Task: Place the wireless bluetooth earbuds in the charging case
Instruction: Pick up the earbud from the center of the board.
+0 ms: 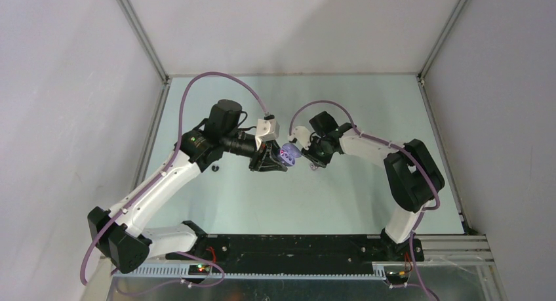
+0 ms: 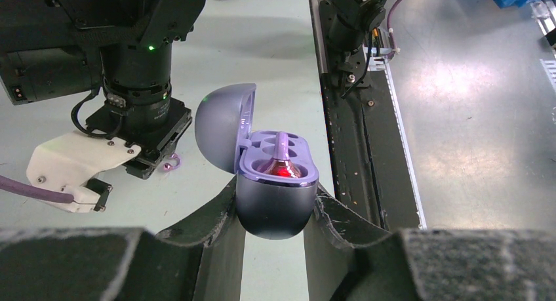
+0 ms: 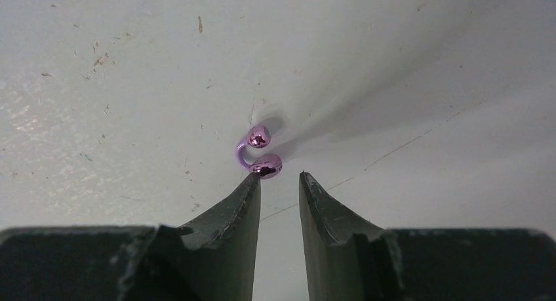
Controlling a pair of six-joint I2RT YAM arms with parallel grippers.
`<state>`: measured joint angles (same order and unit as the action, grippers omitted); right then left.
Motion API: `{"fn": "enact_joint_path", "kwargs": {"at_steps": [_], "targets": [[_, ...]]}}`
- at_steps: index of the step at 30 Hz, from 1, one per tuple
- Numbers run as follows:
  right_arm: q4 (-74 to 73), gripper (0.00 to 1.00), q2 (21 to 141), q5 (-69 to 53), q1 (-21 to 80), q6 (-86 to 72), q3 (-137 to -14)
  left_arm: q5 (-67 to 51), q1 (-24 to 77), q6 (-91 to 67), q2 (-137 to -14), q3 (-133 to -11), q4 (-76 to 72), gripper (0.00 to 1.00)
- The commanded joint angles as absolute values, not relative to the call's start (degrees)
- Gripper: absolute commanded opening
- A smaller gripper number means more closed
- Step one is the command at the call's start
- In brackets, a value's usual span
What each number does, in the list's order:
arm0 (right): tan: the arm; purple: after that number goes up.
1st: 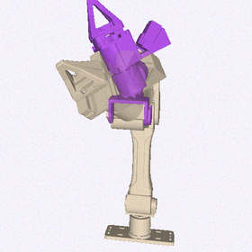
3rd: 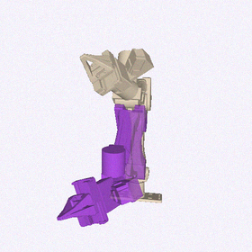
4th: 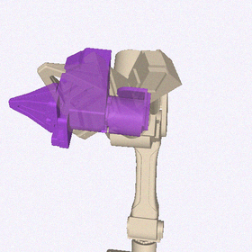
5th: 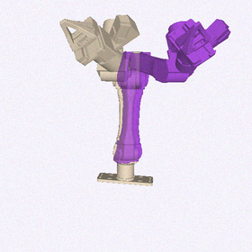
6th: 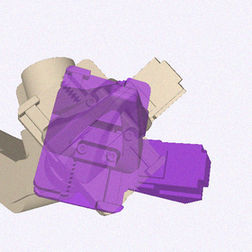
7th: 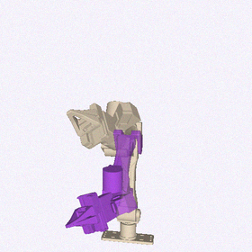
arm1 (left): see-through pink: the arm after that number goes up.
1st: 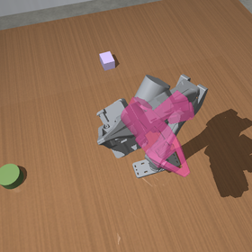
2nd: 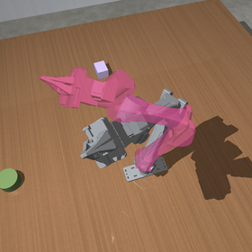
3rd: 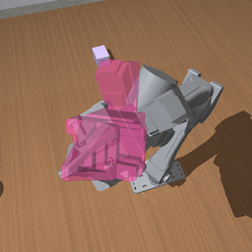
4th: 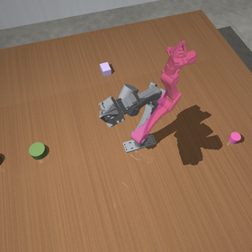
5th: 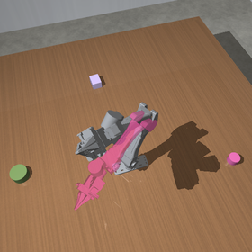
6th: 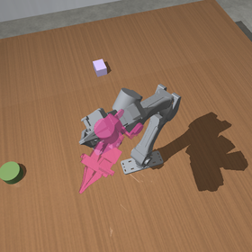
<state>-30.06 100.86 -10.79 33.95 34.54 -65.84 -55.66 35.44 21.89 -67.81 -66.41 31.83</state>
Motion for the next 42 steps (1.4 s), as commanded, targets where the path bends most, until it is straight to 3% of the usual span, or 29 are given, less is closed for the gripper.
{"fn": "enact_joint_path", "kwargs": {"at_steps": [1, 9, 18, 25, 34, 42], "targets": [[-28.7, 0.33, 101.18, -10.96, 34.05, 36.86, -67.78, -55.76, 35.11, 21.85, -66.94, -66.77, 30.91, 0.08], [-30.46, 0.4, 101.35, -14.6, 34.18, 39.53, -67.77, -55.72, 35.15, 21.82, -67.13, -66.84, 31.02, 0.08], [-30.41, 0.4, 103.26, -14.52, 34.65, 39.94, -67.78, -55.82, 35.11, 21.8, -67.29, -66.9, 31.03, 0.08], [-30.15, 0.33, 103.33, -16.14, 34.09, 37.3, -67.81, -55.72, 35.11, 21.8, -66.83, -66.63, 30.9, 0.08], [-35.09, 0.22, 103.75, -28.15, 29.02, 27.89, -71.87, -55.67, 35.16, 21.79, -66.75, -66.54, 30.84, 0.08], [-37.88, 0.22, 105.38, -35.49, 25.21, 19.66, -74.7, -55.51, 35.15, 21.72, -66.71, -66.56, 30.86, 0.08]]}}
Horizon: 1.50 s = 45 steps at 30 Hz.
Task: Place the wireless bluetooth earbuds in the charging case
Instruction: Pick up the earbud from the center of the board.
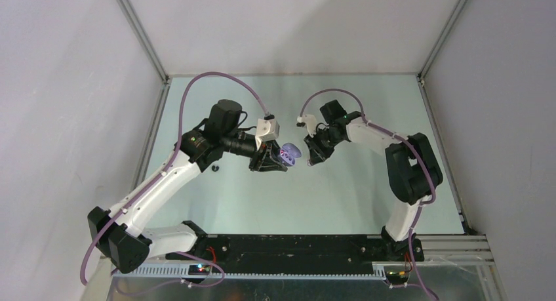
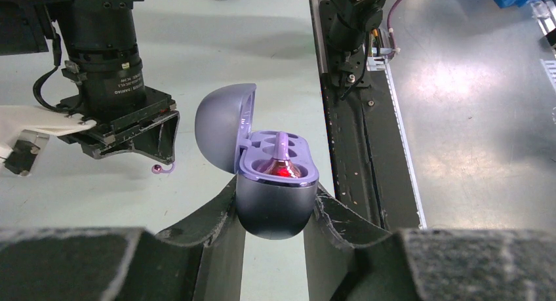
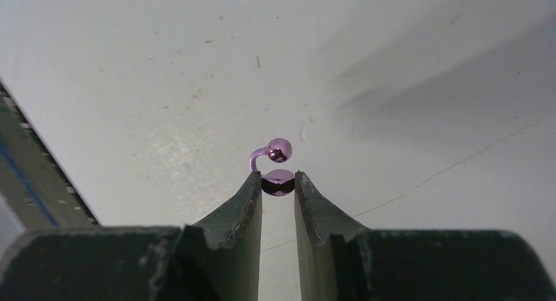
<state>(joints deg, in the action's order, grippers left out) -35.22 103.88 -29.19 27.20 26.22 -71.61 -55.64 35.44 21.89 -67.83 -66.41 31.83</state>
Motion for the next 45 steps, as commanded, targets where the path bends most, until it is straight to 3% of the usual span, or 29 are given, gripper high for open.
{"fn": "enact_joint_path", "kwargs": {"at_steps": [1, 6, 14, 24, 33, 45], "targets": [[-38.34, 0.23, 105.51, -36.67, 24.6, 18.79, -75.01, -55.4, 35.15, 21.78, -66.71, -66.54, 30.81, 0.08], [-39.98, 0.23, 107.94, -34.12, 21.03, 14.7, -76.06, -55.64, 35.14, 21.64, -67.07, -66.53, 30.7, 0.08], [-40.76, 0.23, 109.48, -20.19, 21.61, 12.44, -75.8, -55.76, 35.16, 21.36, -66.97, -66.39, 30.44, 0.09], [-39.66, 0.5, 104.19, -5.5, 27.53, 16.83, -75.77, -55.7, 35.18, 21.59, -66.48, -66.14, 30.49, 0.09], [-37.36, 0.46, 99.06, 2.11, 35.59, 21.5, -72.6, -55.74, 35.16, 21.7, -66.46, -66.75, 30.86, 0.09], [-38.44, 0.4, 103.17, 1.19, 38.44, 20.53, -71.28, -55.19, 35.09, 21.82, -65.28, -66.13, 30.77, 0.09]]}}
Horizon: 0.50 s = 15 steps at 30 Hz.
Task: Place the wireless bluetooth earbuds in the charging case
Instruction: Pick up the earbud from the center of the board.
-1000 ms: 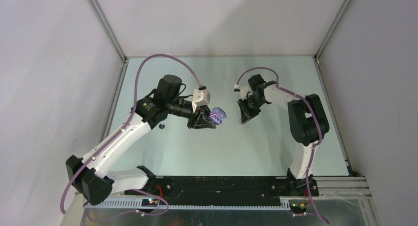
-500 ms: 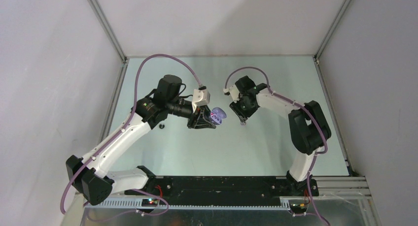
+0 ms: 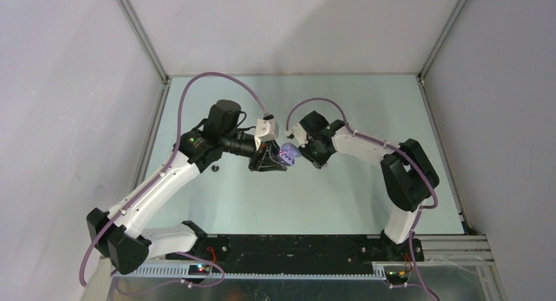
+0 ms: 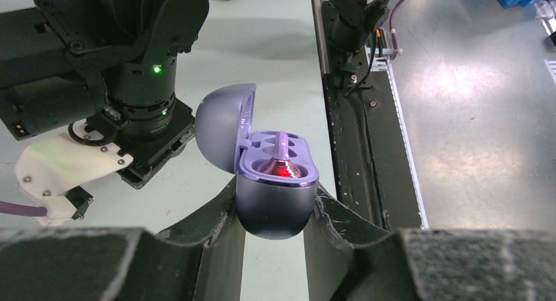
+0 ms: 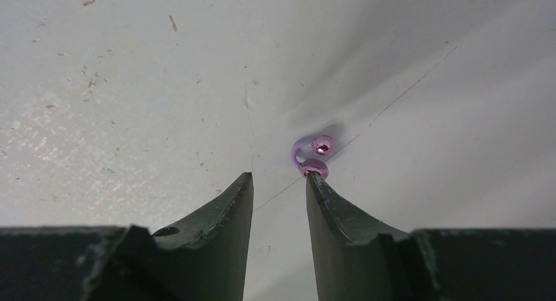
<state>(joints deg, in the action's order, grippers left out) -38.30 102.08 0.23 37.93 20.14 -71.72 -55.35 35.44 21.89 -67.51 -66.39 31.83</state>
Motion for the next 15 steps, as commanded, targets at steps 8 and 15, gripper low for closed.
{"fn": "enact_joint_path", "kwargs": {"at_steps": [8, 15], "targets": [[-38.32, 0.4, 104.5, 1.92, 38.88, 21.05, -70.36, -55.17, 35.11, 21.87, -65.14, -65.87, 30.53, 0.09], [-37.51, 0.4, 105.04, 3.19, 38.93, 21.53, -70.01, -55.11, 35.13, 21.81, -64.97, -65.66, 30.47, 0.09]]}}
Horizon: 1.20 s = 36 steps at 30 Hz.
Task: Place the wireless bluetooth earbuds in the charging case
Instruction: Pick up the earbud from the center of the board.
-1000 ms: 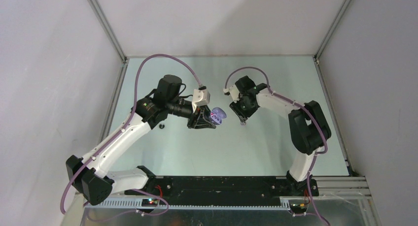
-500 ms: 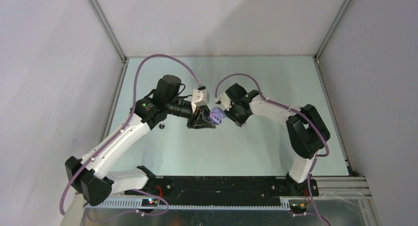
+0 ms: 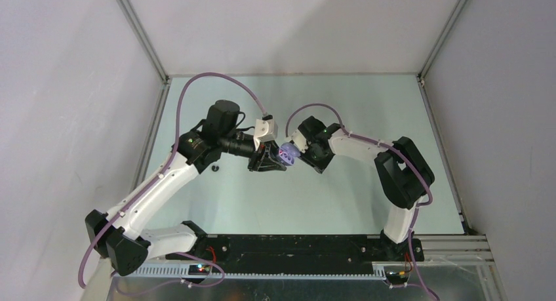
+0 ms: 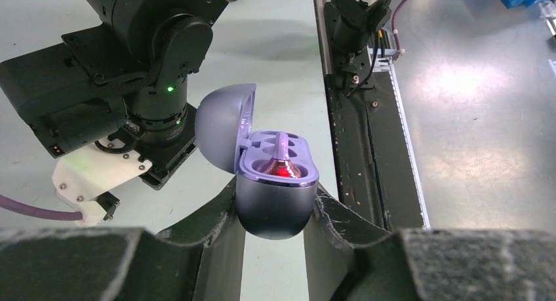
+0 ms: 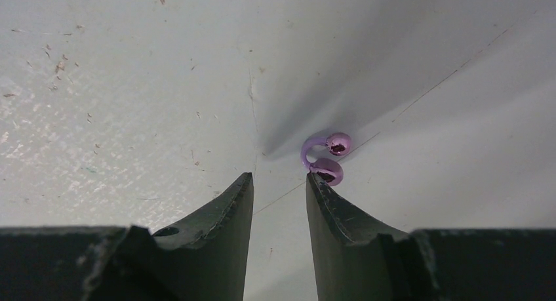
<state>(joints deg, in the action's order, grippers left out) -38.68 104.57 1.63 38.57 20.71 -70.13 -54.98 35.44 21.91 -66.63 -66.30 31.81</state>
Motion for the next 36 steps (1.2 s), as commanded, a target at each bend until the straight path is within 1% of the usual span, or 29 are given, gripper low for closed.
{"fn": "enact_joint_path", "kwargs": {"at_steps": [1, 20, 22, 25, 36], "targets": [[-37.43, 0.4, 105.03, 3.31, 38.93, 21.53, -69.97, -55.11, 35.15, 21.85, -65.01, -65.65, 30.42, 0.09], [-35.9, 0.4, 105.36, 5.24, 38.38, 22.49, -69.3, -55.15, 35.15, 21.85, -65.2, -65.56, 30.35, 0.09], [-35.74, 0.4, 105.4, 5.39, 38.14, 22.58, -69.27, -55.15, 35.14, 21.87, -65.24, -65.57, 30.36, 0.09], [-35.22, 0.37, 105.45, 5.88, 37.73, 22.86, -69.35, -55.17, 35.15, 21.84, -65.19, -65.57, 30.33, 0.09], [-33.24, 0.35, 106.22, 7.24, 36.63, 25.19, -69.32, -55.3, 35.16, 21.73, -65.58, -65.67, 30.35, 0.1]]}}
